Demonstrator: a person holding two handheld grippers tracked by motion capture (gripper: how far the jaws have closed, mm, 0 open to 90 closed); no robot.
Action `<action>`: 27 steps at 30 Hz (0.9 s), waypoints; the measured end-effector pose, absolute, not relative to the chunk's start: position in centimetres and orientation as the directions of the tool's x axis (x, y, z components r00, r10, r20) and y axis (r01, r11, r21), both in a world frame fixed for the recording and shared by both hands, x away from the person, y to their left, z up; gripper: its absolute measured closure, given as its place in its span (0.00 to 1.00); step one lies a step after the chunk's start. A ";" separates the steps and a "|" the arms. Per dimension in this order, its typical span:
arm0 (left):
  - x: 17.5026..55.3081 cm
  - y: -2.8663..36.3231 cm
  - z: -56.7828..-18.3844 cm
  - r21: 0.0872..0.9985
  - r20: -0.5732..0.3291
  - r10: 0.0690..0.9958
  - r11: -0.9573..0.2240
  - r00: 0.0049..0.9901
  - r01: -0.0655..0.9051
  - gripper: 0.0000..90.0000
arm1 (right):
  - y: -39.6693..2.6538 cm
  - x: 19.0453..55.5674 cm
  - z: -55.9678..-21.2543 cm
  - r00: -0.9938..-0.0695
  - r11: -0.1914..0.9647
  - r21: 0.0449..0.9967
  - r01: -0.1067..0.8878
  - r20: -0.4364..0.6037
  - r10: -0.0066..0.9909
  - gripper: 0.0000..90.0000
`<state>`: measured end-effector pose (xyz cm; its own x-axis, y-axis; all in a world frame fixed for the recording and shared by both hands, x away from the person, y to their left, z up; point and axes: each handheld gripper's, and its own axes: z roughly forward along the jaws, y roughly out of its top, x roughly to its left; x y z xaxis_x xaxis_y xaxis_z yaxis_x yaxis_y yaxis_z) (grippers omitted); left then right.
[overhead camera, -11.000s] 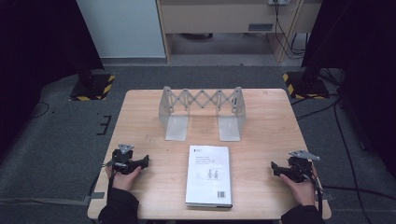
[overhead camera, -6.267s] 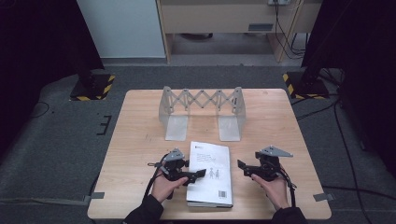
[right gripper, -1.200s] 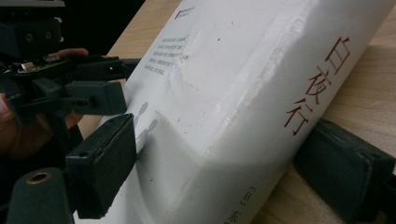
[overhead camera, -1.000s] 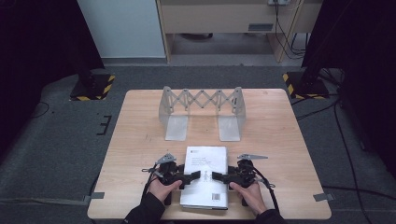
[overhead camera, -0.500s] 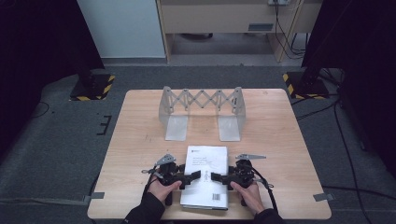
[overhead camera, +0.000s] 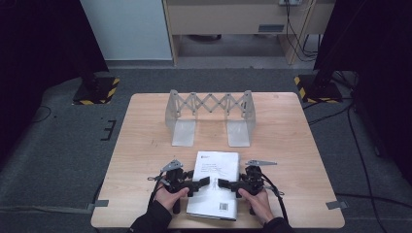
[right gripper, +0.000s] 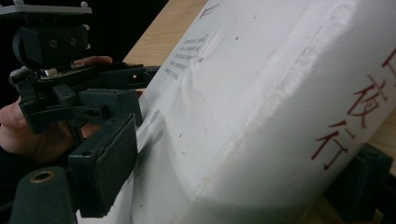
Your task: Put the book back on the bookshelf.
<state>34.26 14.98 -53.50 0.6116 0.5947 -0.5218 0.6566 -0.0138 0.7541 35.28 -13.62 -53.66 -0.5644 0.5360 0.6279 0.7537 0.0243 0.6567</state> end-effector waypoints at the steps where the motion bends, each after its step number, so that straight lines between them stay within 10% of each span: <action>1: 34.3 15.0 -53.4 0.754 -0.520 0.597 -0.017 0.611 0.657 0.28 | -13.7 35.3 -53.6 -0.560 0.018 0.655 0.755 0.631 0.536 0.19; 27: 35.1 15.5 -53.1 0.755 -0.509 0.592 -0.042 0.625 0.655 0.22 | -14.6 35.5 -52.3 -0.570 -0.033 0.681 0.732 0.638 0.518 0.35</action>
<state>35.08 15.50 -53.10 0.6248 0.5922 -0.5088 0.6545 -0.0420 0.7549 35.47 -14.64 -52.32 -0.5701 0.5179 0.6378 0.7317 -0.0330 0.6808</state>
